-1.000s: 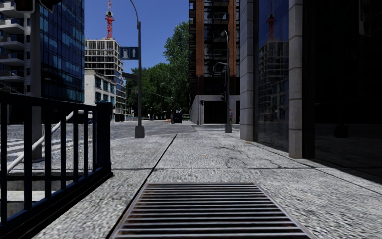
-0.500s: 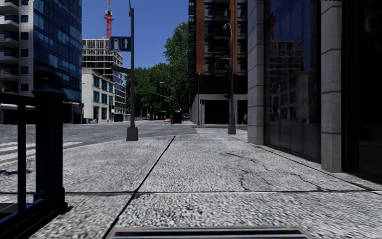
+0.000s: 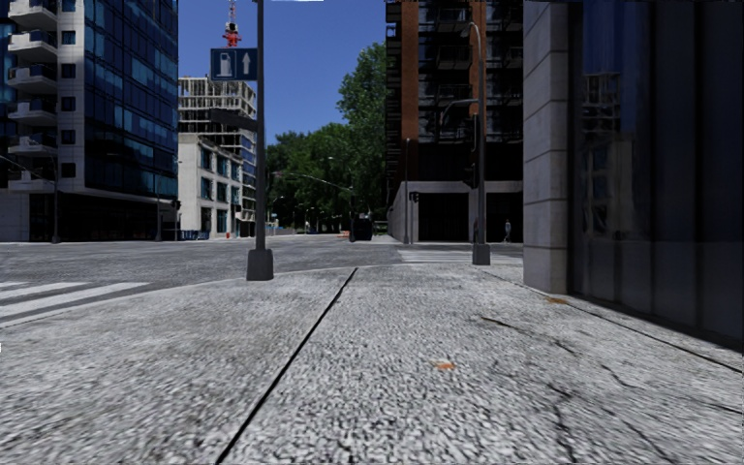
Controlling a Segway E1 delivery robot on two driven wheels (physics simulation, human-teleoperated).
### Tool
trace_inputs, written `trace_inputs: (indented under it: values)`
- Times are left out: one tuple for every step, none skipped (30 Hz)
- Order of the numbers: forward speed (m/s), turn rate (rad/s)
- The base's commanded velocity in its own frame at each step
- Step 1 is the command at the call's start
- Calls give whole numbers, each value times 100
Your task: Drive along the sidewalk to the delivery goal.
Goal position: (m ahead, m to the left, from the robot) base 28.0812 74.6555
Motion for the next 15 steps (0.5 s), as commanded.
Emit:
trace_inputs:
  values:
    - [200, 55]
    - [200, 55]
    - [200, 57]
    - [200, 63]
    - [200, 69]
    - [200, 70]
    - [200, 69]
    - [200, 69]
    - [200, 69]
    - [200, 68]
    - [200, 68]
    - [200, 68]
    - [200, 68]
    - [200, 68]
    - [200, 68]
